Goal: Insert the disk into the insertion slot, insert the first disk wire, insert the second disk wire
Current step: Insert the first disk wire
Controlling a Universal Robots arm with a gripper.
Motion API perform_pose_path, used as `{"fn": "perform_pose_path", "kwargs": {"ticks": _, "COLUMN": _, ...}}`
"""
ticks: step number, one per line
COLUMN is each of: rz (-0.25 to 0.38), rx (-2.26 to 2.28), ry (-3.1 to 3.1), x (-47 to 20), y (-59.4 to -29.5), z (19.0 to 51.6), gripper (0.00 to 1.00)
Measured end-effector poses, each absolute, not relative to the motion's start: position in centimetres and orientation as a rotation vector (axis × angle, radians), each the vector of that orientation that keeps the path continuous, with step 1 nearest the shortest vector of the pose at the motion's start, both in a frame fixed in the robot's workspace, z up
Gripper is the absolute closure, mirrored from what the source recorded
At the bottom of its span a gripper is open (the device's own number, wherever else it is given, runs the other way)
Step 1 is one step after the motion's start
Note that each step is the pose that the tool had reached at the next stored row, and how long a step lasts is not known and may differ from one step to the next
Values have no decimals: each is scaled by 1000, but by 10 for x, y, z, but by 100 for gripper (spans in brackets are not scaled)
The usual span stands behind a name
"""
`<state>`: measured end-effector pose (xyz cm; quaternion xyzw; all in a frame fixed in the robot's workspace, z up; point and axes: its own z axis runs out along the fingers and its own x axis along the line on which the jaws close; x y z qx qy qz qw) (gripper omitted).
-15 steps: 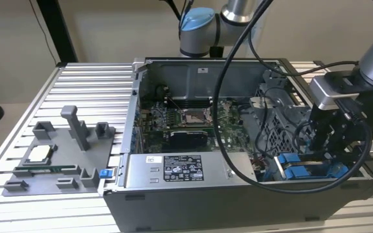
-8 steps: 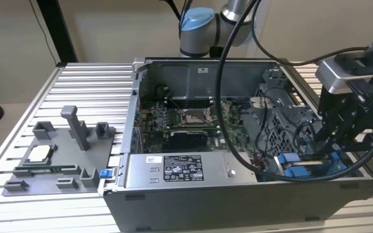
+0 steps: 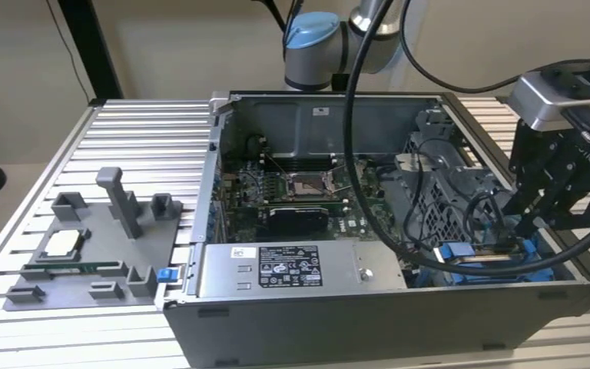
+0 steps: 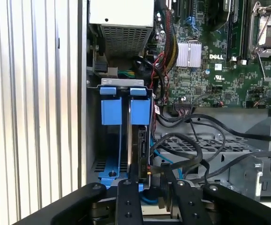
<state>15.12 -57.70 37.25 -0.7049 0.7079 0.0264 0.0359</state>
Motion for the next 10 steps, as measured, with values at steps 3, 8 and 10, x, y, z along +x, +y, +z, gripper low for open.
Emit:
{"fn": "perform_pose_path", "kwargs": {"ticks": 3, "rz": 81, "rx": -2165, "ry": 2174, "x": 151, "y": -577, "z": 373, "gripper": 0}}
{"fn": "perform_pose_path", "kwargs": {"ticks": 8, "rz": 81, "rx": -2165, "ry": 2175, "x": 151, "y": -577, "z": 373, "gripper": 0}}
{"fn": "perform_pose_path", "kwargs": {"ticks": 10, "rz": 81, "rx": -2166, "ry": 2175, "x": 153, "y": -577, "z": 373, "gripper": 0}}
